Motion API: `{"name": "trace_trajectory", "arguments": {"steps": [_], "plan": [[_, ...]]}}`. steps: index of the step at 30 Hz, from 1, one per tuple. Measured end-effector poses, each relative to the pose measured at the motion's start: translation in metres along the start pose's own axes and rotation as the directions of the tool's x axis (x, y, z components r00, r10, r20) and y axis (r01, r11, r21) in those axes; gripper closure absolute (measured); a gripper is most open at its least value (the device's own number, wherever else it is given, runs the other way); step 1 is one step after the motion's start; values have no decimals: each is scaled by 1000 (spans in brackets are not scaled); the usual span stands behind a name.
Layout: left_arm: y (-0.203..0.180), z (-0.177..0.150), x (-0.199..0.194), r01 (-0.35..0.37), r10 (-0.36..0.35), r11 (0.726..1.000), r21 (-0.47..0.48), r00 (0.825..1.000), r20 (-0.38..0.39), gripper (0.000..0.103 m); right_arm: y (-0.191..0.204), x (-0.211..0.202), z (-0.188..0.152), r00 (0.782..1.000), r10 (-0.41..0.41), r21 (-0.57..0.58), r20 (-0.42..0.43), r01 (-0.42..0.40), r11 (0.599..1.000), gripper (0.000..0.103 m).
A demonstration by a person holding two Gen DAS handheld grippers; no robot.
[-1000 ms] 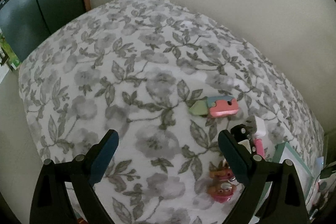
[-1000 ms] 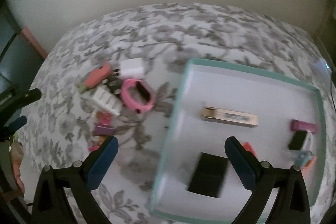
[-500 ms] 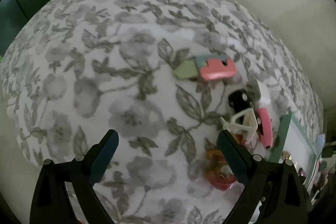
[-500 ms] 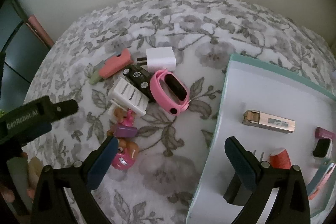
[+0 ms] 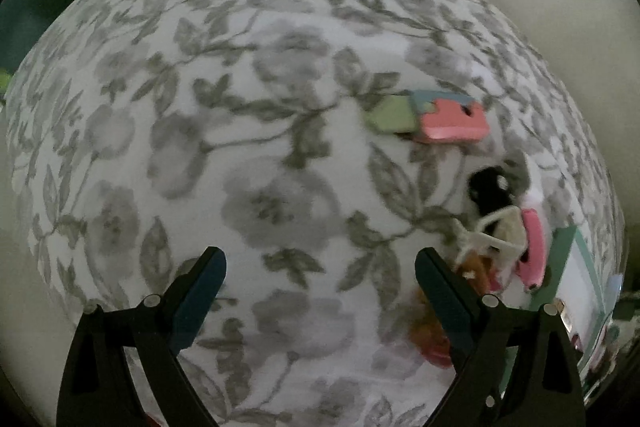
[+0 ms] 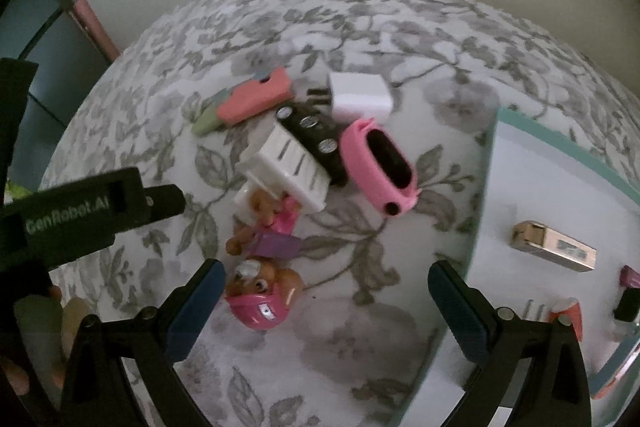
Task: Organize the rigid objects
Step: 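Move both grippers back over the pile of items, then grasp the pink doll figure with the right gripper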
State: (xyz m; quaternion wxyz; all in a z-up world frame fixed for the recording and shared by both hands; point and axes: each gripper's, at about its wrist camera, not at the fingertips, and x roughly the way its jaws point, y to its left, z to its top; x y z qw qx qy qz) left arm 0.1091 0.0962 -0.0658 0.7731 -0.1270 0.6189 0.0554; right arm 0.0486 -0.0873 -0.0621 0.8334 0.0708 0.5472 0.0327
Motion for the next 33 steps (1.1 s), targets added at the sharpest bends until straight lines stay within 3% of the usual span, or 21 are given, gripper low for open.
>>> {"name": "trace_trajectory", "arguments": {"steps": [11,18,33], "plan": [[19,2,4,4,-5,998,-56,1000,-12,7,21,30,-5,999,-25,-46,-42,23,999,1],[22,5,6,7,-8,999,-54,1000,-18,7,38,41,-10,993,-117,-129,-20,114,985,1],[22,1,8,-12,11,999,-43,1000,-16,7,36,38,-14,994,-106,-128,-13,104,986,0]]}}
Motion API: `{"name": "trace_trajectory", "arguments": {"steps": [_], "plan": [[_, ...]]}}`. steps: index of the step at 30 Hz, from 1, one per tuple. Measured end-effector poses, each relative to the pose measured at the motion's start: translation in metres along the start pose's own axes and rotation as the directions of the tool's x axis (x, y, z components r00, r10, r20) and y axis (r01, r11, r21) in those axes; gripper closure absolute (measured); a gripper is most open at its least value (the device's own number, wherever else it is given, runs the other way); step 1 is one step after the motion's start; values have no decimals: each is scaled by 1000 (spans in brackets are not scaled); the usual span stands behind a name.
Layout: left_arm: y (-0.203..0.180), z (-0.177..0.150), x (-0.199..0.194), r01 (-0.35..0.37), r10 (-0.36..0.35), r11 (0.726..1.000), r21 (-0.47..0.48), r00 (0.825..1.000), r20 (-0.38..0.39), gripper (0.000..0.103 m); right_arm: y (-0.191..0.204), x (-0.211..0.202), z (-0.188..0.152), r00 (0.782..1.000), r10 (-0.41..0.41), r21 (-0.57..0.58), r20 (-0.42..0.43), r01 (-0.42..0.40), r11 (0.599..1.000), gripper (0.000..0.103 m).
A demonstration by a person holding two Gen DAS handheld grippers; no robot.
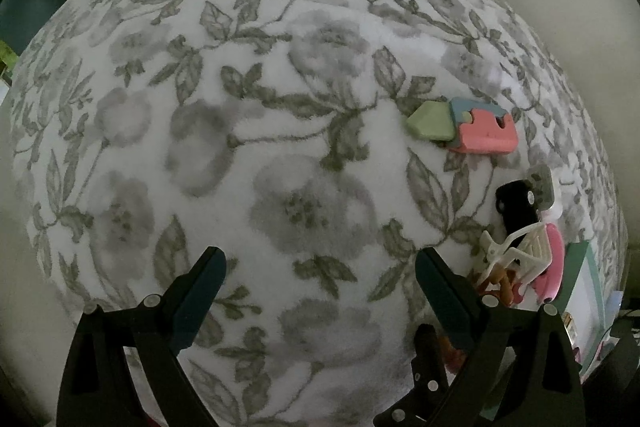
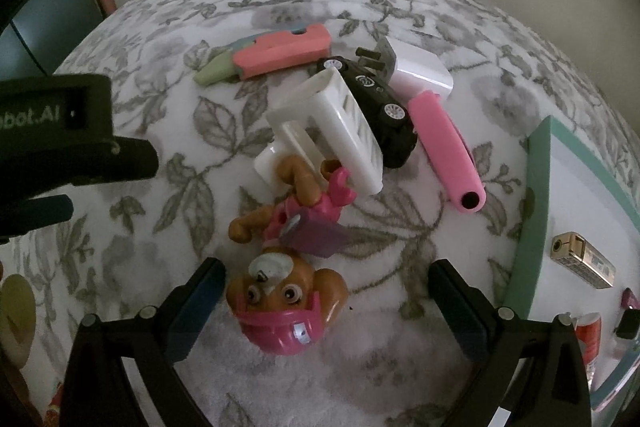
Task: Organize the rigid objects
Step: 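Grasp the pink doll figure with the right gripper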
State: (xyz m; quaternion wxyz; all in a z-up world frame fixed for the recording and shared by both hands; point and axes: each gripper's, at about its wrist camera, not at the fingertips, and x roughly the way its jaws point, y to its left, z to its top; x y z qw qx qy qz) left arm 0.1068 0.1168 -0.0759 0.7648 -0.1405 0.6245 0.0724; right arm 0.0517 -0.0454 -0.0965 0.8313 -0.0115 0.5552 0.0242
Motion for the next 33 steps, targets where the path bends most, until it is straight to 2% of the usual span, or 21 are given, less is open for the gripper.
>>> {"name": "trace_trajectory", "arguments": {"steps": [7,10,13,15,17,20,26,33], "plan": [[-2,3,-2,4,-4,1000,7,1000,5,7,-1,2,2,1000,13,-15,-17,-13,1000,0],[-3,5,-4,5,-5,1000,6,1000,9,7,-2,-1,2,1000,15,-15,-5,-15,1000,3],[-3,6,-6,9,-9,1000,5,1000,9,7,-3,-8,3,1000,26,-14,10,-25,1000,19],[-3,6,-7,13,-13,1000,6,1000,10,7,-3,-12,3,999,39,-15,15,-39,999,36],[-5,6,-7,17,-17,1000,10,1000,8,7,-2,-16,3,998,60,-27,12,-60,998,49],[-10,5,-4,25,-25,999,27,1000,1,7,-2,-19,2,998,65,-31,5,-65,997,50],[-23,4,-3,72,-72,996,52,997,-4,7,-18,-24,1,992,126,32,5,-126,992,50],[-43,0,-9,156,-156,985,79,988,-7,7,-39,-42,1,989,144,60,34,-146,987,50]]}}
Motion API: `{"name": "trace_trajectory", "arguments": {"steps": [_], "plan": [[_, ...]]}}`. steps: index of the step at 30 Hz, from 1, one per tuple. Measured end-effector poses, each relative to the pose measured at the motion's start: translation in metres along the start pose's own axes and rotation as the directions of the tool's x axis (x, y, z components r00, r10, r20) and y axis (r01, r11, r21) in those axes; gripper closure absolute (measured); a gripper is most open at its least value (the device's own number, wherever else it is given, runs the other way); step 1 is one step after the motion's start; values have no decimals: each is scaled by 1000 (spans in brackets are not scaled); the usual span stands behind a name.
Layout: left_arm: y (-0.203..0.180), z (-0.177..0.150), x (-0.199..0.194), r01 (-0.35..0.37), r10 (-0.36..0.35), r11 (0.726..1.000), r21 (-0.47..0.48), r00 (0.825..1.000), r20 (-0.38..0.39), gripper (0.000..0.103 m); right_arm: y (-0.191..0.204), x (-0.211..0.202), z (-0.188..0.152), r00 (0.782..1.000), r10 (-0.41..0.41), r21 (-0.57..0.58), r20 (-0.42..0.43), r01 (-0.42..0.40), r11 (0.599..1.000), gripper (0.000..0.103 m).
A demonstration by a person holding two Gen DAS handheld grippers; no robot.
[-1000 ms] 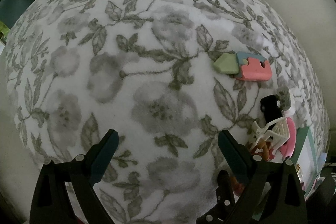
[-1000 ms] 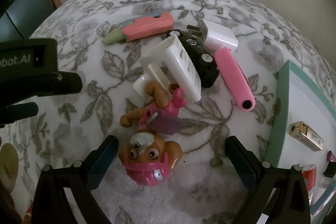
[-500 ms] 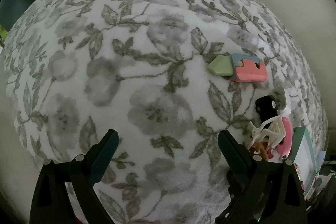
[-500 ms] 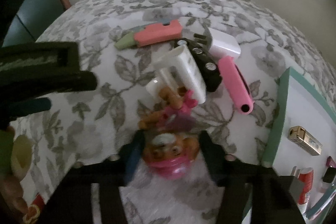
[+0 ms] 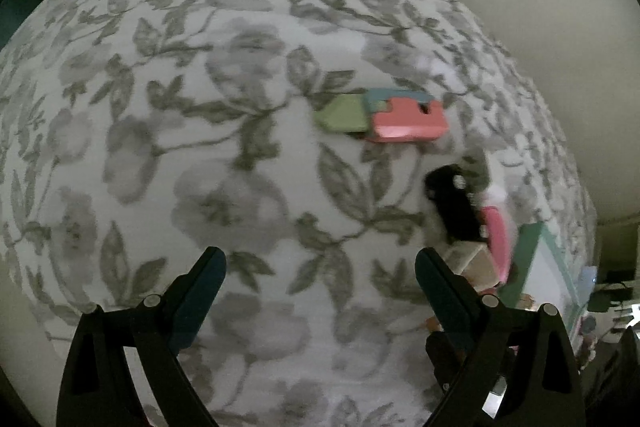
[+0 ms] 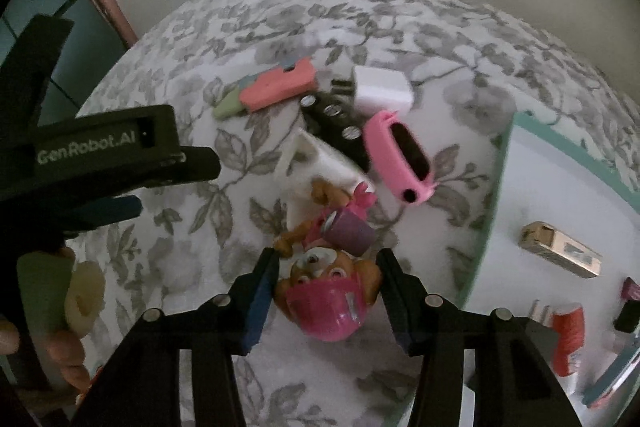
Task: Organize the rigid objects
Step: 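Grasp the pink doll figure with the right gripper, then carry the doll toward the tray with the right gripper while the left gripper grasps the white clip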
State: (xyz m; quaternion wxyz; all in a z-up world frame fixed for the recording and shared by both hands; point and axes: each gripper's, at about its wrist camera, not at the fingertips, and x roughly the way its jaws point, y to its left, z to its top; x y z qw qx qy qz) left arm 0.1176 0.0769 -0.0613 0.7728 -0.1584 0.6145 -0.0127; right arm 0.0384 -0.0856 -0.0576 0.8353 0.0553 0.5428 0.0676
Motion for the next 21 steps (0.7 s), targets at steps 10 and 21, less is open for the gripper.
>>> {"name": "trace_trajectory", "arguments": {"steps": [10,21], "plan": [[-31,-6,-1,63,-62,996,62,998,-7,7,-29,-30,3,999,21,51,38,-23,998,51],[-54,-16,10,128,-122,987,102,991,-59,7,-58,-49,6,997,10,102,70,-17,995,51]]}}
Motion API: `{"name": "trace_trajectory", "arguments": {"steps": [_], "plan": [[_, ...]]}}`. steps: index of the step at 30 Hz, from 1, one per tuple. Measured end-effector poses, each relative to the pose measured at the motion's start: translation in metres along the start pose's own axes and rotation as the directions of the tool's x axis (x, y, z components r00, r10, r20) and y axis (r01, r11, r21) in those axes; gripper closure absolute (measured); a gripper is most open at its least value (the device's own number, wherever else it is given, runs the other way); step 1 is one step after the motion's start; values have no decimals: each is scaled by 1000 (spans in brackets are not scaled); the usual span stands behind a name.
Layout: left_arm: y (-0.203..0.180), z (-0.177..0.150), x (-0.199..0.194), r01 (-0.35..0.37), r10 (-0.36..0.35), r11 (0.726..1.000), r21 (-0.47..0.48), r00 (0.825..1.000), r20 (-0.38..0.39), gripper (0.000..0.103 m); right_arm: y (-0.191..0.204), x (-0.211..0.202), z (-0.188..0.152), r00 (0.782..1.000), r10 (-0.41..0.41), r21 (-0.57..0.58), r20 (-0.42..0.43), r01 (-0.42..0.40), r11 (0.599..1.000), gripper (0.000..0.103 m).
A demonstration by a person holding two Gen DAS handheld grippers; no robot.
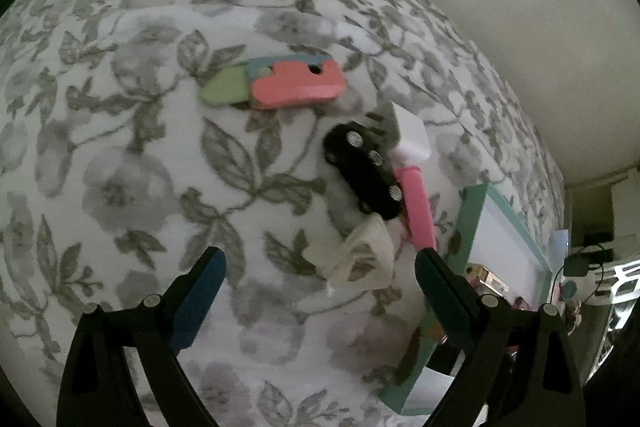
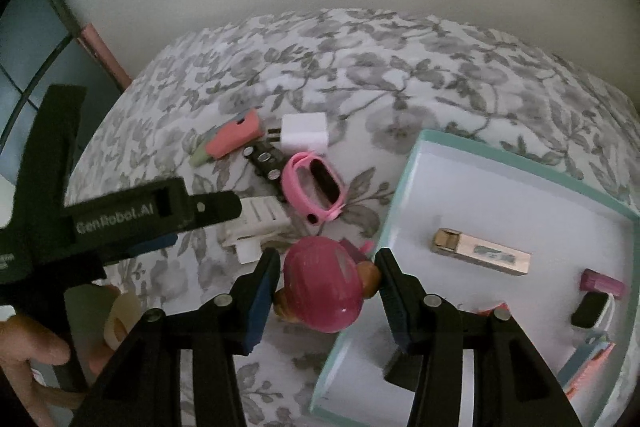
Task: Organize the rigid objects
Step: 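Carry the doll toward the tray with the right gripper while the left gripper grasps the white clip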
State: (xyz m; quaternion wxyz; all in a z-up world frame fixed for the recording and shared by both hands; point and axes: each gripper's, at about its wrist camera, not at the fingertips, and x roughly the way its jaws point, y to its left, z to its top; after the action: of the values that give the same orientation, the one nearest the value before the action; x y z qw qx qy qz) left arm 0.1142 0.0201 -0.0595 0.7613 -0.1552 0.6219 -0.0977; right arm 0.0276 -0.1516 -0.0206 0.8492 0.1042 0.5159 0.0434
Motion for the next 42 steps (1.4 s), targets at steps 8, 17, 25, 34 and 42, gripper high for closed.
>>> {"name": "trace_trajectory", "arguments": {"steps": [8,17,25,34,42], "plan": [[-17,-2,13,6,-4,999,54,1000,-28,19,-16,-12,2,1000,-7,33,20,6,999,57],[-22,-7,28,5,-1,998,69,998,-61,80,-24,-10,0,1000,-10,40,5,10,999,57],[-27,-4,13,5,-4,995,97,1000,-8,91,-29,-20,3,1000,-2,58,30,0,998,57],[-35,-3,-9,20,-27,992,124,998,51,94,-42,-33,4,999,-3,98,54,-3,995,57],[-38,-4,-13,15,-23,992,129,998,65,96,-52,-38,4,998,-8,128,59,0,992,57]]}}
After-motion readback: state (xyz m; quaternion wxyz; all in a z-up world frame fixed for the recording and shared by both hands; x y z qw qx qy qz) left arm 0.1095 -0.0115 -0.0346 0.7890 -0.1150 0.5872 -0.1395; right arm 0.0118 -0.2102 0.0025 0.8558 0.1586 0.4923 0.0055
